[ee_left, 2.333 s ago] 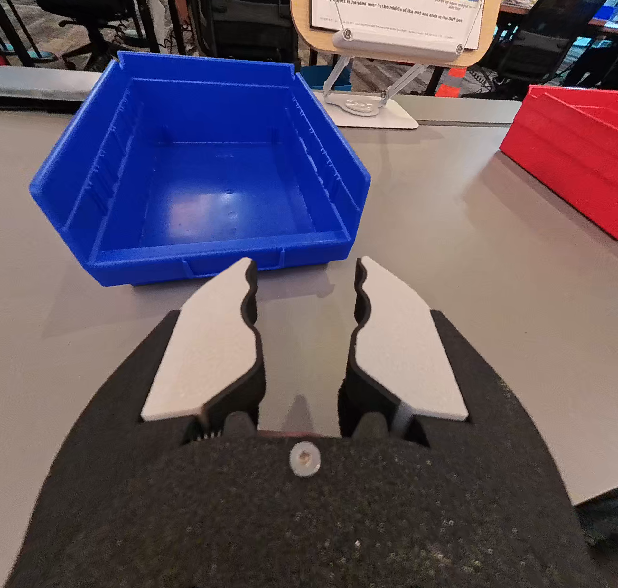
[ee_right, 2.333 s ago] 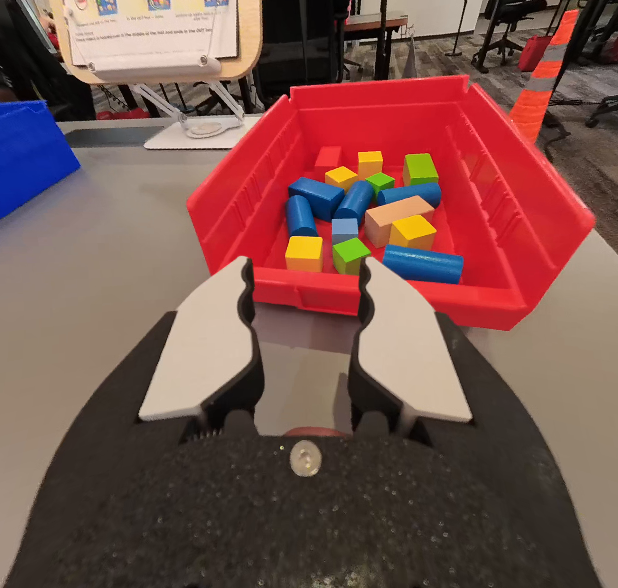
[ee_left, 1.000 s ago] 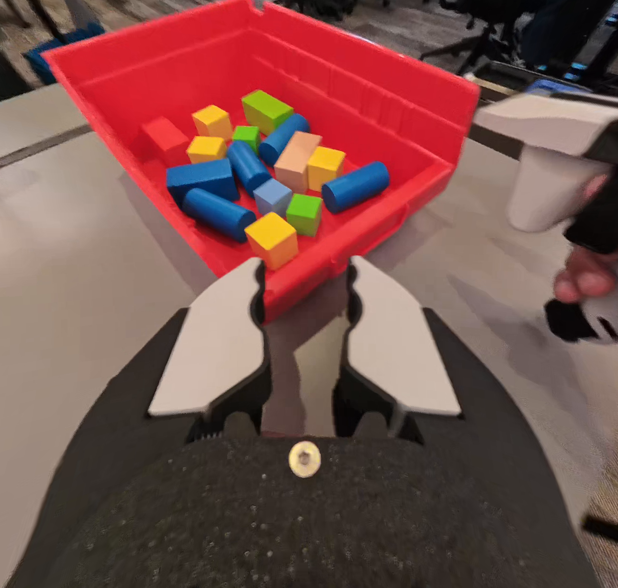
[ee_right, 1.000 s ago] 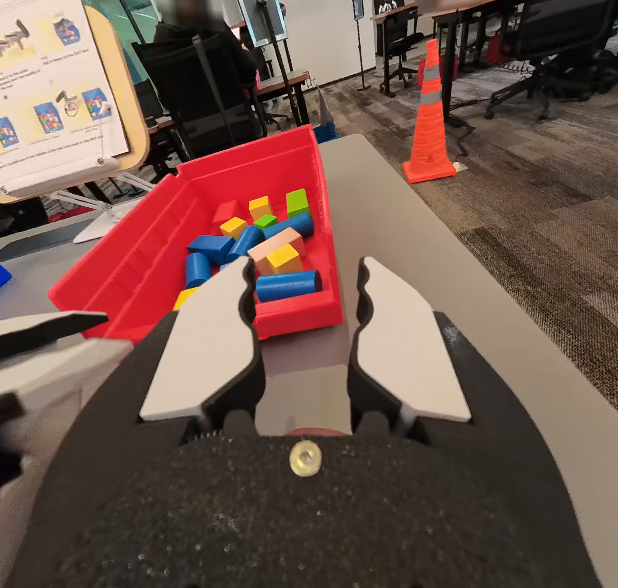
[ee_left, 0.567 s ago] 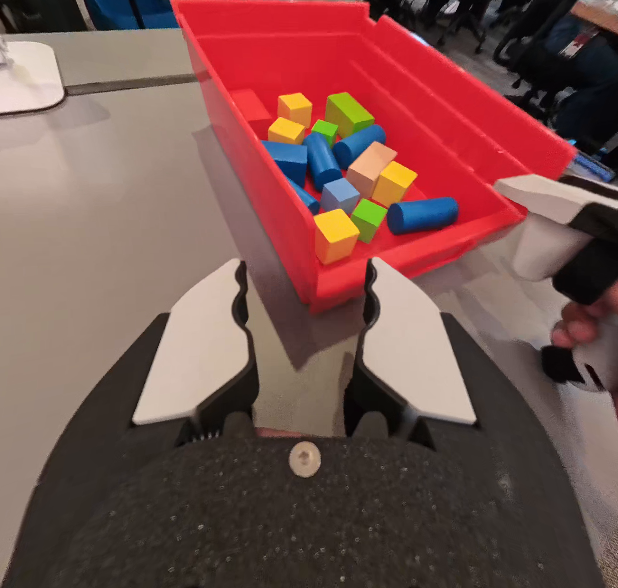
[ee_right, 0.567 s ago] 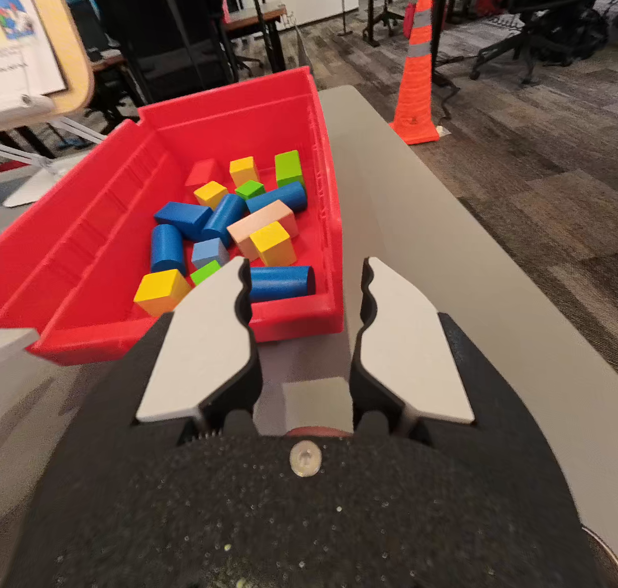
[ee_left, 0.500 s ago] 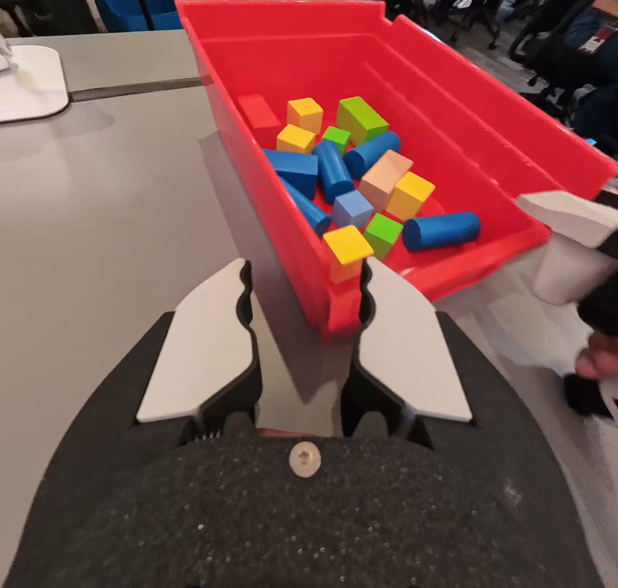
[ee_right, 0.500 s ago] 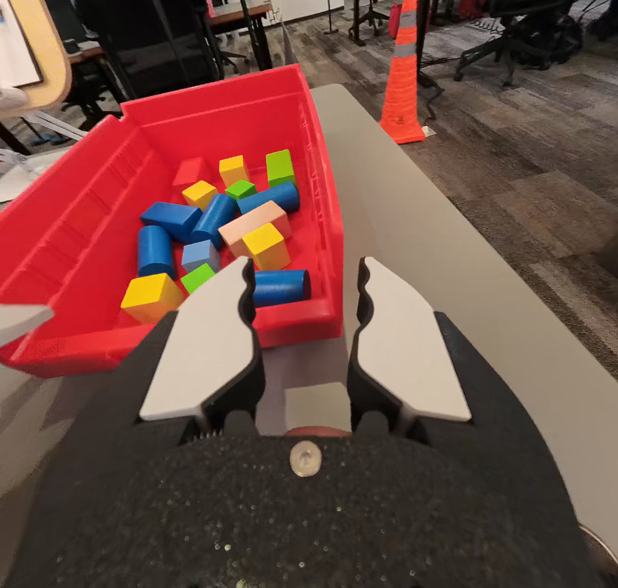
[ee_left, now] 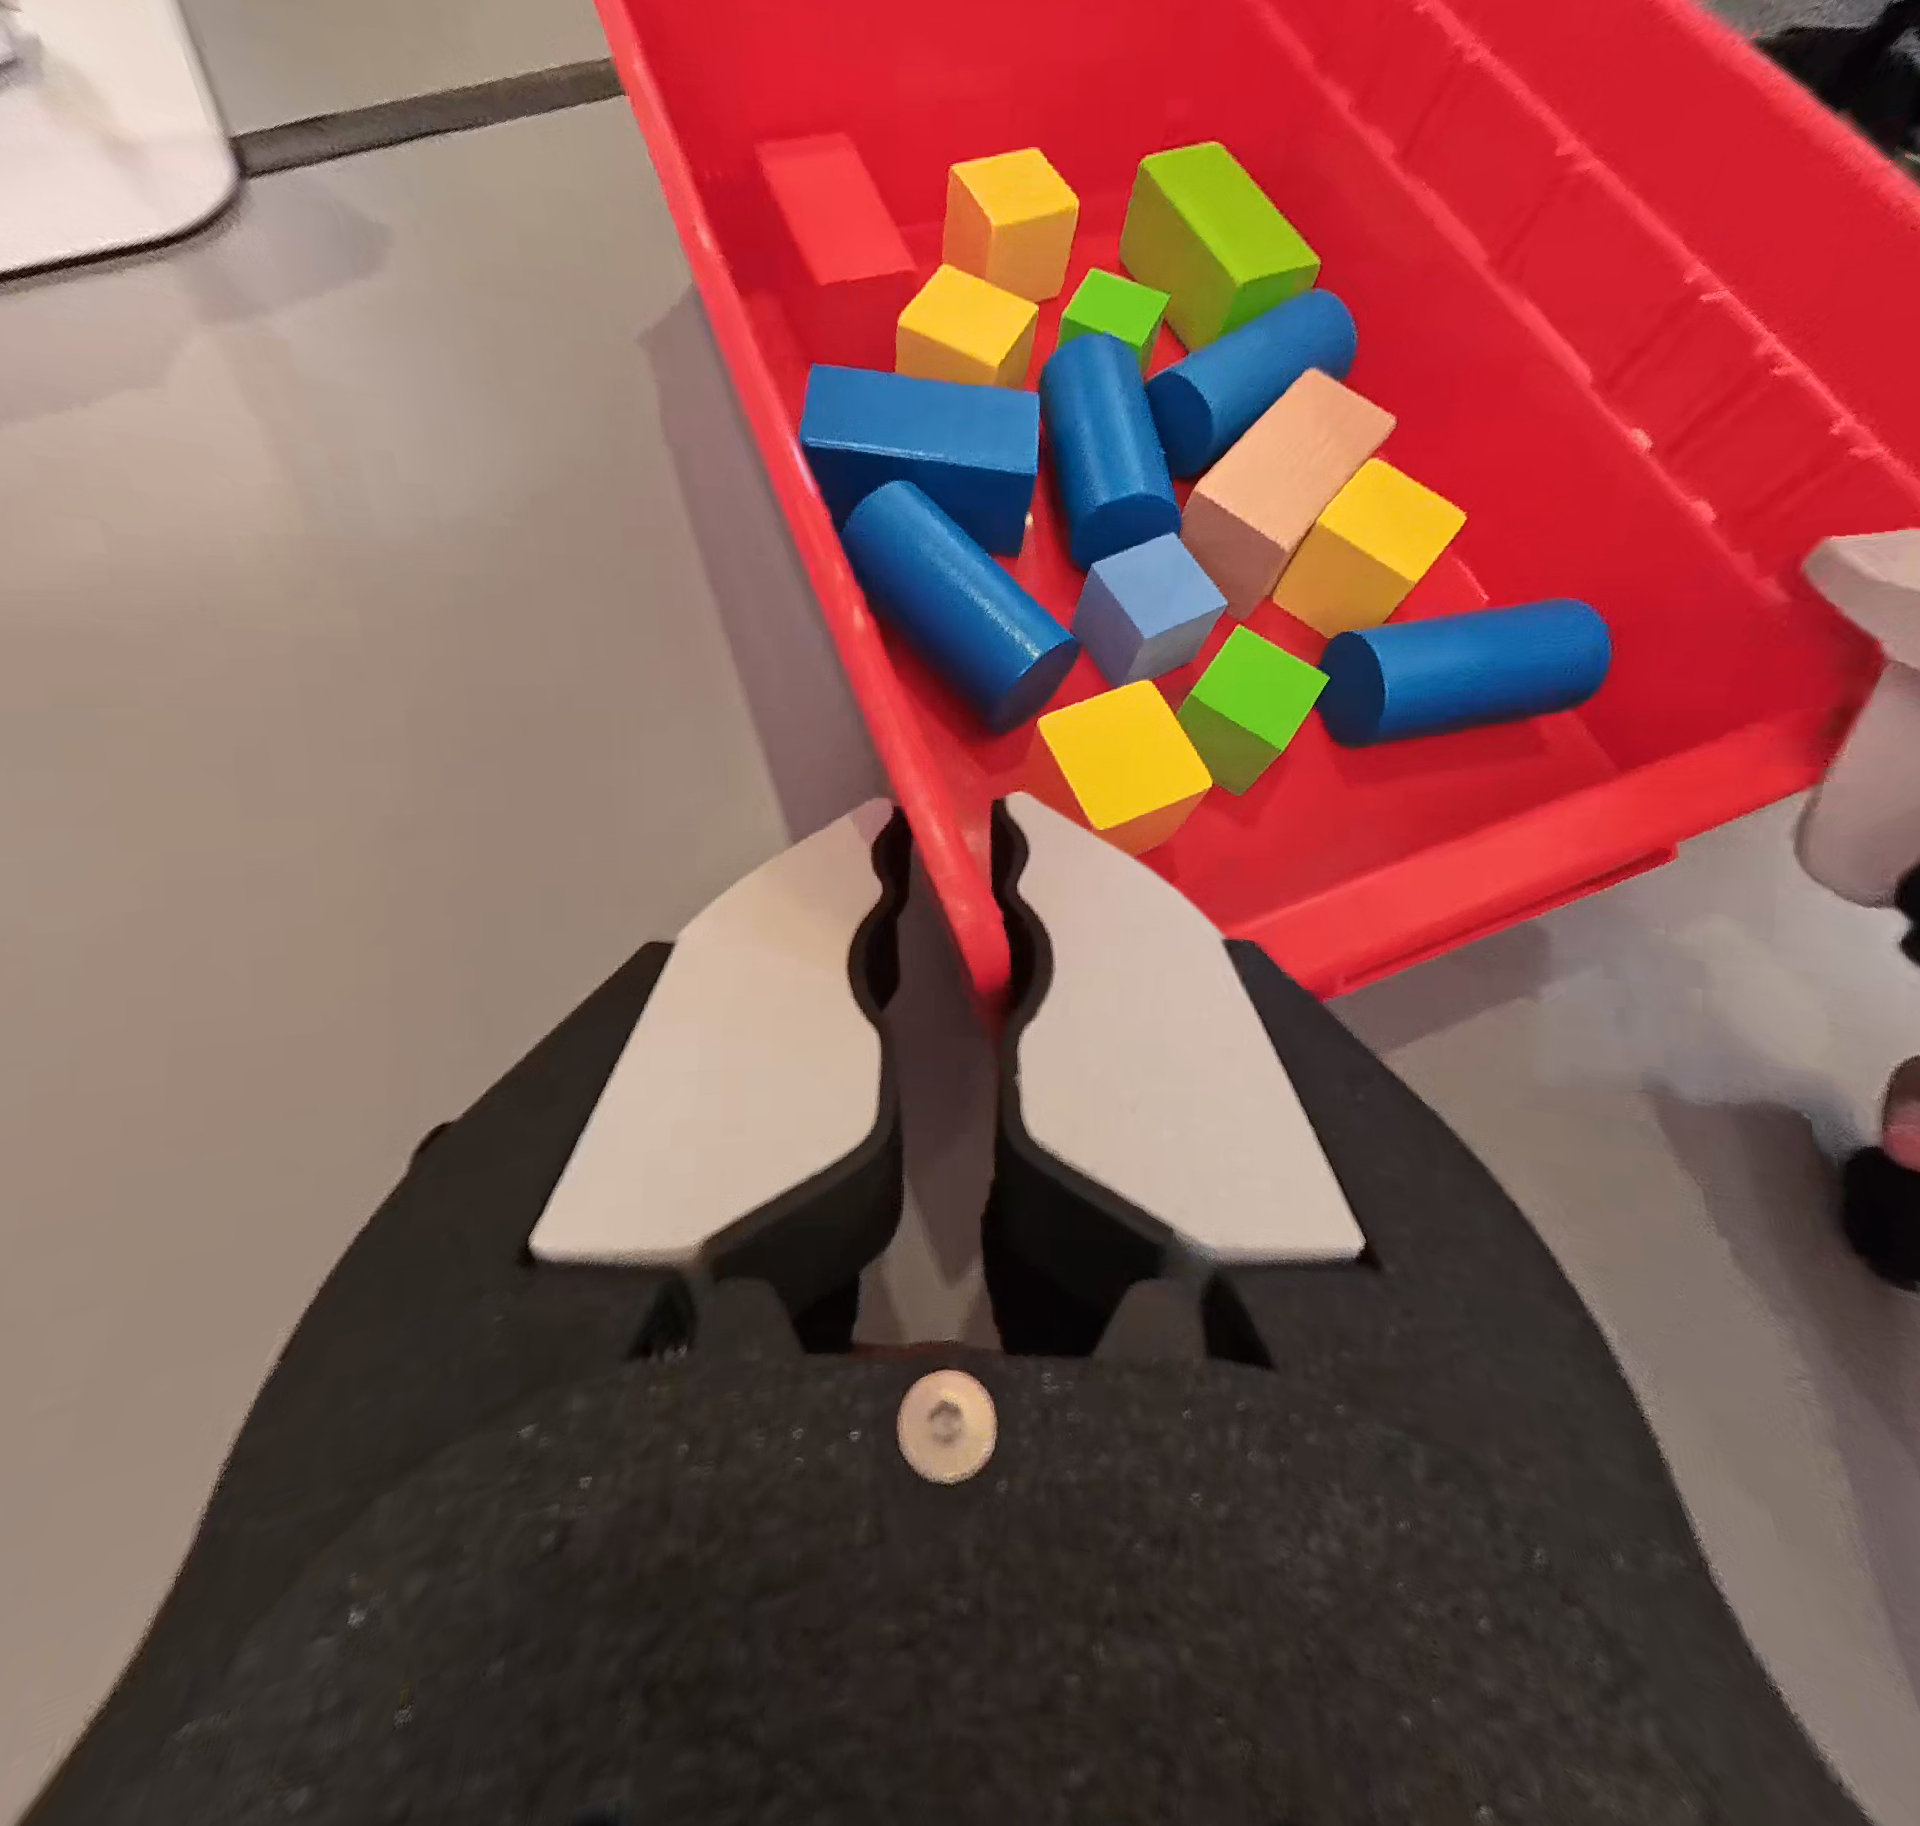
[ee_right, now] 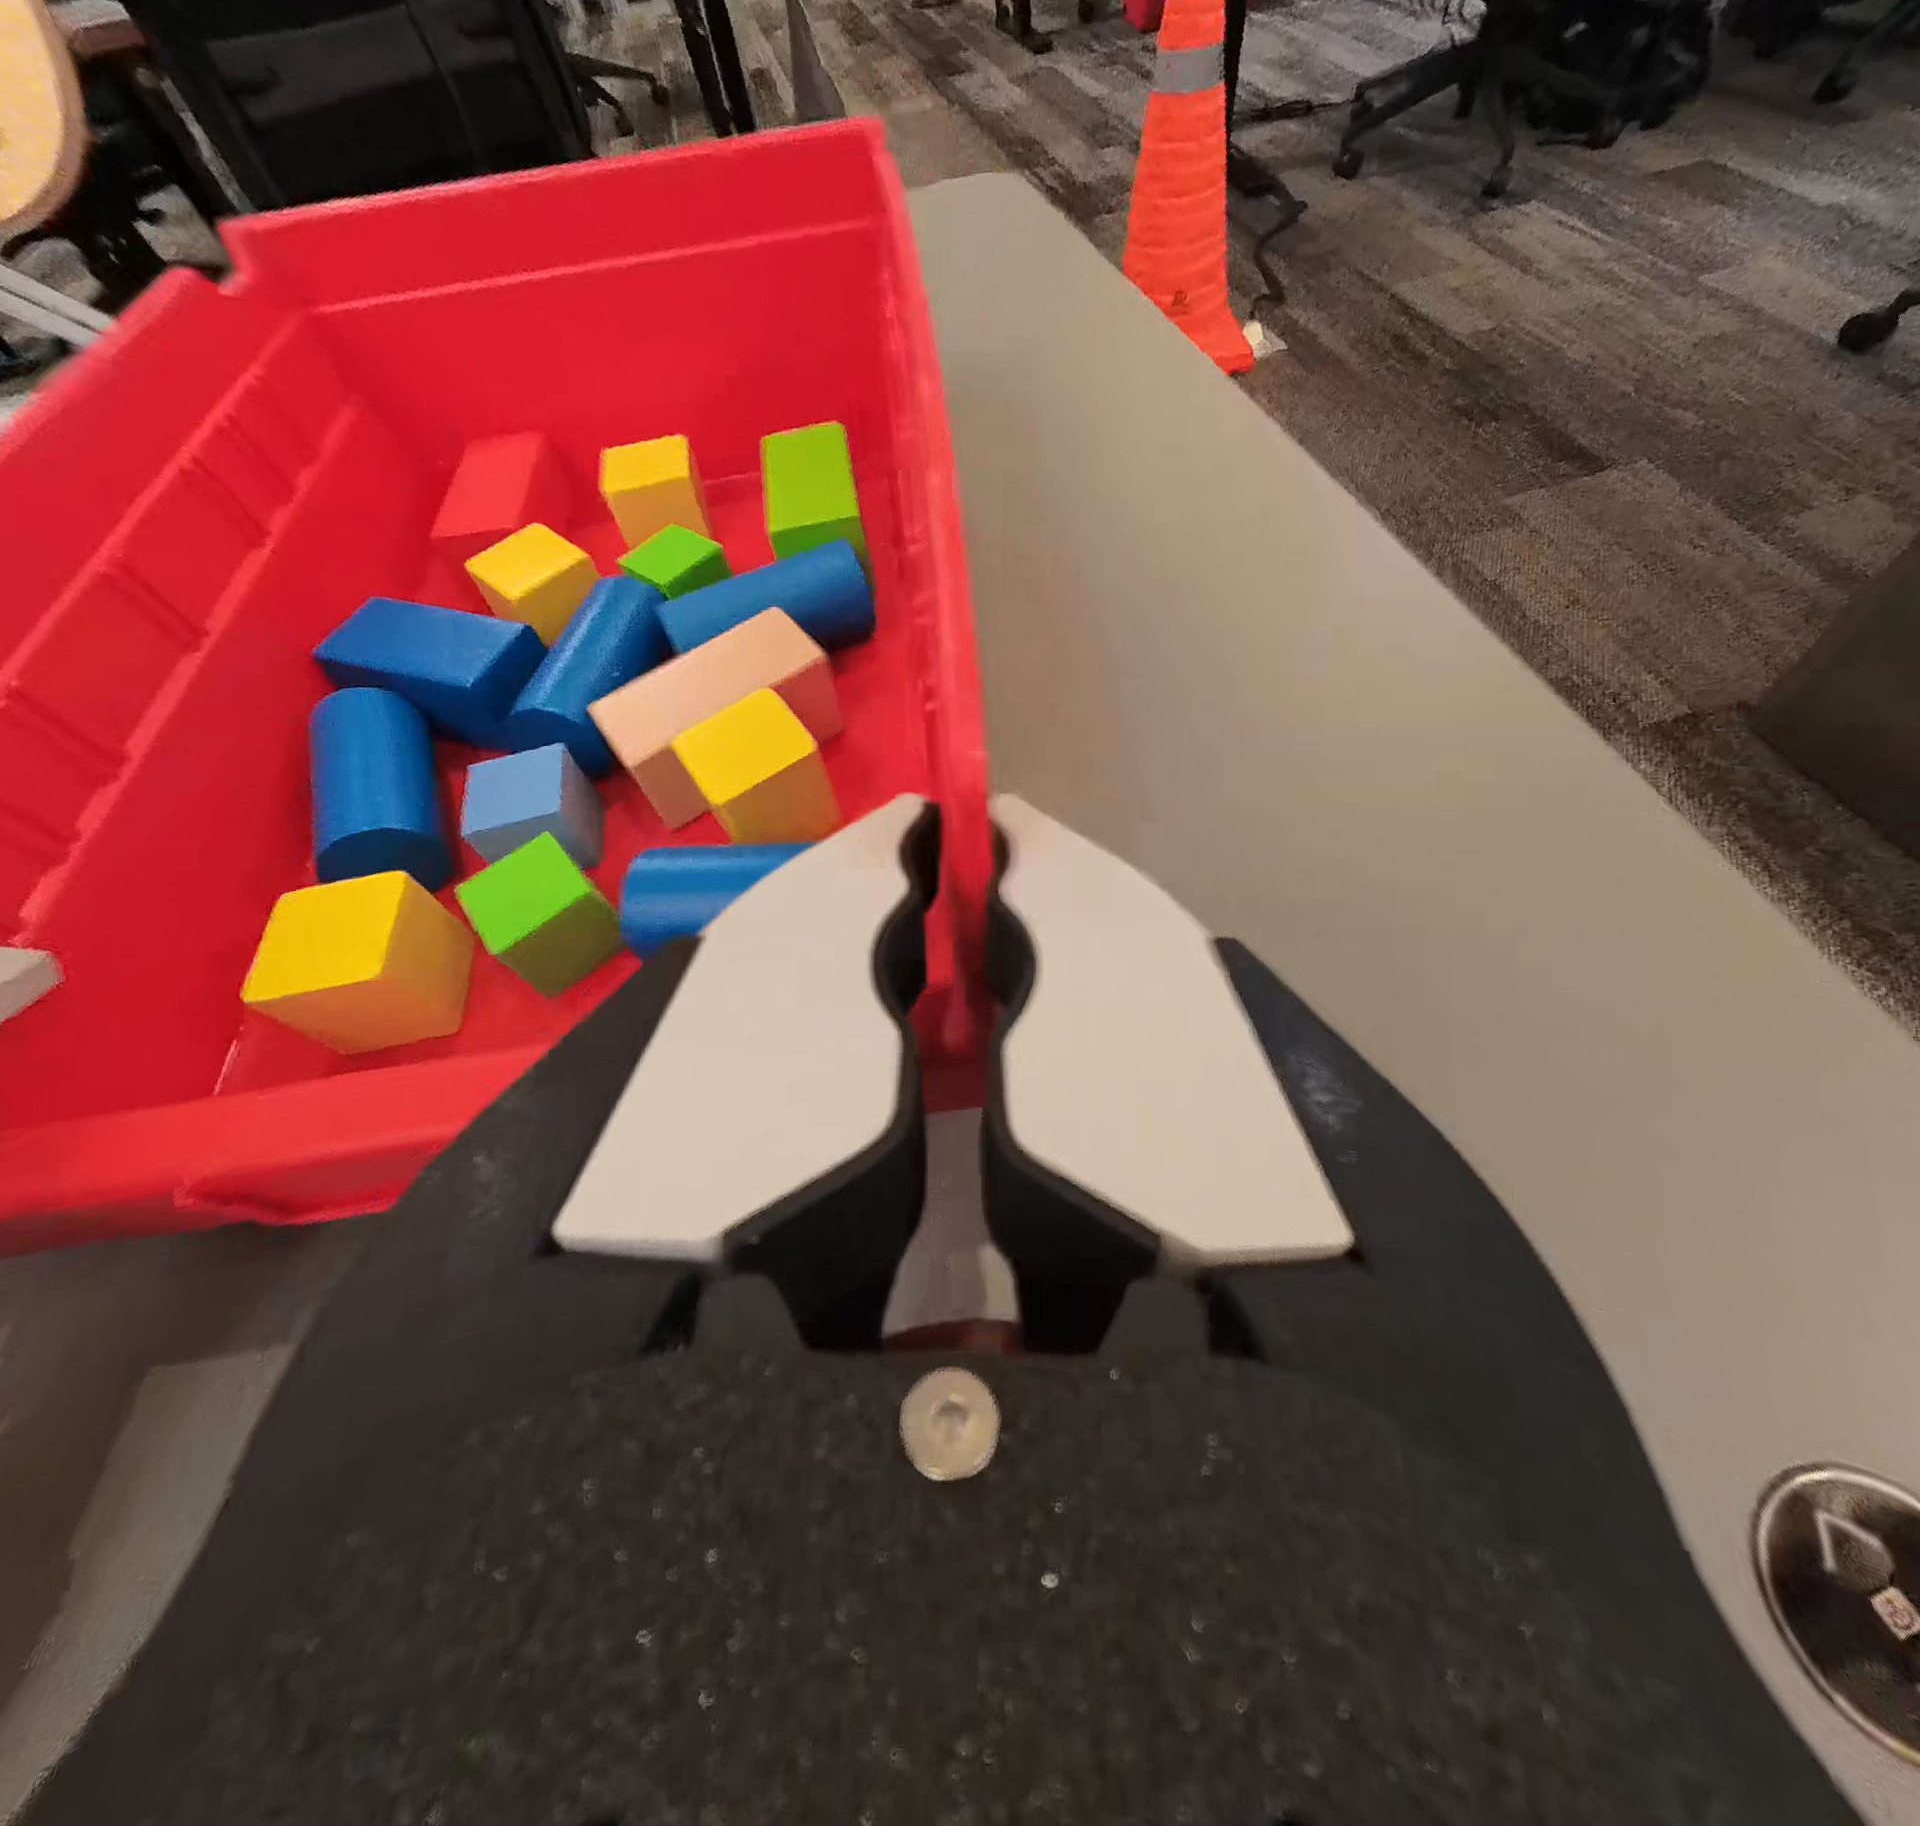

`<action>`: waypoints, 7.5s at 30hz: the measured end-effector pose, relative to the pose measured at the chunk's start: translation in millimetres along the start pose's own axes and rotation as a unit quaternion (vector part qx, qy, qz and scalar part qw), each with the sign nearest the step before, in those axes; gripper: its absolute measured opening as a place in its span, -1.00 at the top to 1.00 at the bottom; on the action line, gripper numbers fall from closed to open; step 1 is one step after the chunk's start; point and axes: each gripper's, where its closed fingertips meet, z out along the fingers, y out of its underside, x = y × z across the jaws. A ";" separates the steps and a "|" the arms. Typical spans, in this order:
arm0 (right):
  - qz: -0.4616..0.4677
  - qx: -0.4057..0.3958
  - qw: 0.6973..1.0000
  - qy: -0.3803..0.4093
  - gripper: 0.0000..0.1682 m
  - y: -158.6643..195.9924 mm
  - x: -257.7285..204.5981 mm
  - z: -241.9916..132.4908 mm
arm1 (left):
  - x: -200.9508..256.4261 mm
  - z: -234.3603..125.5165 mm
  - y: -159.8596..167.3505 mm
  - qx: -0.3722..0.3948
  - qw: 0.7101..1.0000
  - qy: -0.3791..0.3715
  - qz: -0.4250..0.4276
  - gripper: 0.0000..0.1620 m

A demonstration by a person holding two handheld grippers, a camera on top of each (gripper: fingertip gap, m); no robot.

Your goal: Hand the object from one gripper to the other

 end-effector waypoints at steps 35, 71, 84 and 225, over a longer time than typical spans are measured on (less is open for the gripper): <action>-0.518 -0.058 0.578 -0.628 0.17 25.3 -427.5 -130.7 | -285.4 -168.5 81.6 0.061 0.992 -0.090 -0.067 0.95; -0.753 -0.235 0.355 -0.502 0.46 64.1 -431.6 43.3 | -297.9 -170.4 83.9 0.077 0.987 -0.094 -0.108 0.96; -0.650 -0.407 0.409 -0.494 -0.16 86.7 -407.0 14.2 | -298.4 -170.1 84.2 0.074 0.986 -0.107 -0.102 0.96; -0.772 -0.275 0.367 -0.440 0.12 52.4 -404.5 23.1 | -283.9 -164.5 81.3 0.076 0.990 -0.084 -0.079 0.97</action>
